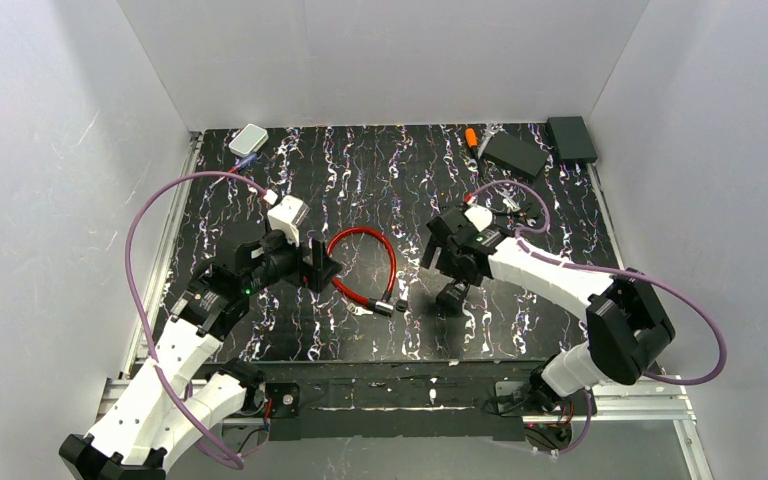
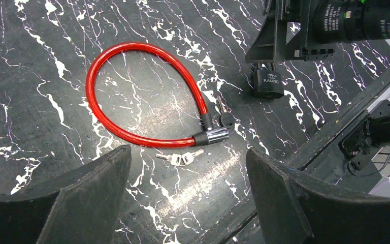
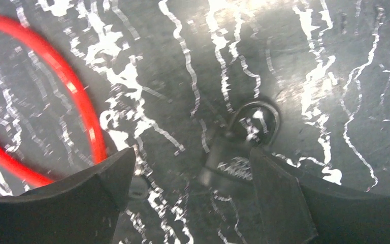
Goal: Unlock with the key
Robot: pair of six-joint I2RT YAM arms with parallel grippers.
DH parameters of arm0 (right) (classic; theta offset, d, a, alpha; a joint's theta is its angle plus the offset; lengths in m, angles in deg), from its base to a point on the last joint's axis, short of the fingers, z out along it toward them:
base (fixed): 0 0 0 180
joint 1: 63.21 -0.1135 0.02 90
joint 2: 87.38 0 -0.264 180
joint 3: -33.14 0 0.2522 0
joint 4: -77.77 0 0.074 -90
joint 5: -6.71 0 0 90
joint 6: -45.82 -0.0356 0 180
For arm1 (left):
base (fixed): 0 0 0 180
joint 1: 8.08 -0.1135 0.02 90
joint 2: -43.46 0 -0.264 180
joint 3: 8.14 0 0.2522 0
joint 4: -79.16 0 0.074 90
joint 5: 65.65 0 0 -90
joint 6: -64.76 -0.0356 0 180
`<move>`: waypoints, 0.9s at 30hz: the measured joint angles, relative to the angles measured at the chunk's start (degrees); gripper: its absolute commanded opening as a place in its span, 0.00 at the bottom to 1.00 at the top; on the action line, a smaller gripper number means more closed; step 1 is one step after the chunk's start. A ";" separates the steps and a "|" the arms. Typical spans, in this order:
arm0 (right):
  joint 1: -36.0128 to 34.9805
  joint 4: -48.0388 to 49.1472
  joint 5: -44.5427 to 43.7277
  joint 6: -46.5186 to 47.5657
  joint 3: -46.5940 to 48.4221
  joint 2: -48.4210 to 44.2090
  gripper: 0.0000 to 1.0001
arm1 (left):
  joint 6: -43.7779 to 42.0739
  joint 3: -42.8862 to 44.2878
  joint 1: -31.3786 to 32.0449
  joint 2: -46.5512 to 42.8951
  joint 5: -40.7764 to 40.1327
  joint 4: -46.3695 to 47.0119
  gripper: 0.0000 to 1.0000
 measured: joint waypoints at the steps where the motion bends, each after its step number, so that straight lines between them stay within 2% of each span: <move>1: -1.18 -1.36 -0.20 -0.37 1.53 0.13 0.86 | -0.02 0.00 0.00 -0.02 -0.07 0.00 0.81; 6: -7.26 -4.52 -1.44 -4.07 8.94 2.08 0.82 | -0.07 0.00 0.00 -0.02 -0.57 -0.04 0.81; 11: -11.82 -7.67 -3.17 -8.24 12.72 7.87 0.69 | -0.09 0.00 0.00 -0.09 -1.51 -0.26 0.81; 14: -13.03 -9.53 -3.63 -9.86 14.40 13.14 0.64 | -0.09 0.00 0.00 -0.20 -1.88 -0.50 0.81; 27: -16.92 -11.37 -3.30 -11.65 18.12 23.47 0.63 | -0.11 0.02 0.00 -0.37 -4.59 -1.53 0.80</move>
